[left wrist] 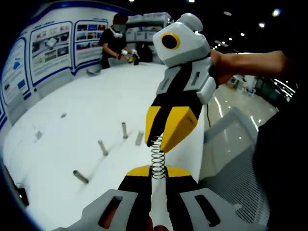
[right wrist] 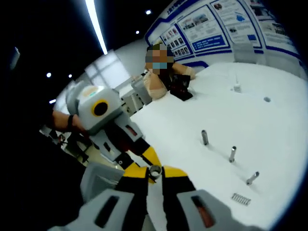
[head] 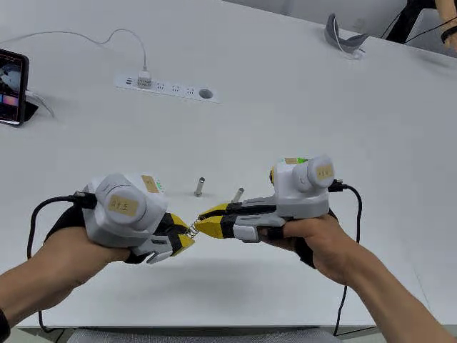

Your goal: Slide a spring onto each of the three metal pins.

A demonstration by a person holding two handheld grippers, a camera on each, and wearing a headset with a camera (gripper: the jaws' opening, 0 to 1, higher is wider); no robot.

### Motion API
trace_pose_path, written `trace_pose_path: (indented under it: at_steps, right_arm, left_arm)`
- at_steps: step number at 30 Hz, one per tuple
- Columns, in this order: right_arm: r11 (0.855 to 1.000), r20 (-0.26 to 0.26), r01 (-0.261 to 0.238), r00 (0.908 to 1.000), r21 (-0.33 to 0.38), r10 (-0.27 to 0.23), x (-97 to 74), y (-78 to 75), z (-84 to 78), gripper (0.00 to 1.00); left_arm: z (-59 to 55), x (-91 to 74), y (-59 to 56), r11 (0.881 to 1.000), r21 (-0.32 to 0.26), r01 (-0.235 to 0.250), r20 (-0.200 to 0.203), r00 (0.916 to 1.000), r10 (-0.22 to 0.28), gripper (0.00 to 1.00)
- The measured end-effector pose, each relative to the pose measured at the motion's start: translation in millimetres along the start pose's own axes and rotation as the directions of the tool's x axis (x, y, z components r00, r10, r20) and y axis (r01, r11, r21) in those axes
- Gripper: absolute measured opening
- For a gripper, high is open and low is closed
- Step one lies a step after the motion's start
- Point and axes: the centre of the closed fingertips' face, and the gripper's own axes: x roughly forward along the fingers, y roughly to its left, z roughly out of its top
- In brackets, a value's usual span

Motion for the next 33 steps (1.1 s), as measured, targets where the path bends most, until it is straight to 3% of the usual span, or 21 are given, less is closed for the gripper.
trace_pose_path:
  at_steps: [7,10,15,21,33]
  right_arm:
    - [0.995,-0.088,-0.031,0.9958,-0.091,0.023,-0.7,3.1,-0.5,0.12]
    - [0.987,-0.146,-0.052,0.9889,-0.155,0.029,-1.6,5.3,-1.7,0.12]
    - [0.963,-0.246,-0.084,0.9691,-0.257,0.018,-2.1,6.7,-5.6,0.13]
    - [0.944,-0.283,-0.124,0.9584,-0.307,0.034,-0.2,10.8,-2.8,0.12]
    - [0.927,-0.339,-0.166,0.9398,-0.335,0.046,5.3,12.1,-7.5,0.13]
  left_arm:
    - [2.9,0.7,-2.4,1.0,0.013,0.013,-0.001,0.9999,-0.013,0.09]
    - [4.9,0.5,-3.6,1.0,0.02,0.02,0.001,0.9998,-0.02,0.09]
    - [8.7,0.4,-6.3,0.999,0.041,0.033,0.002,0.9994,-0.033,0.09]
    - [11.7,0.3,-6.1,0.999,0.045,0.03,0.006,0.9995,-0.031,0.09]
    - [15.9,-3.6,-6.6,0.997,0.072,0.031,0.007,0.9995,-0.032,0.09]
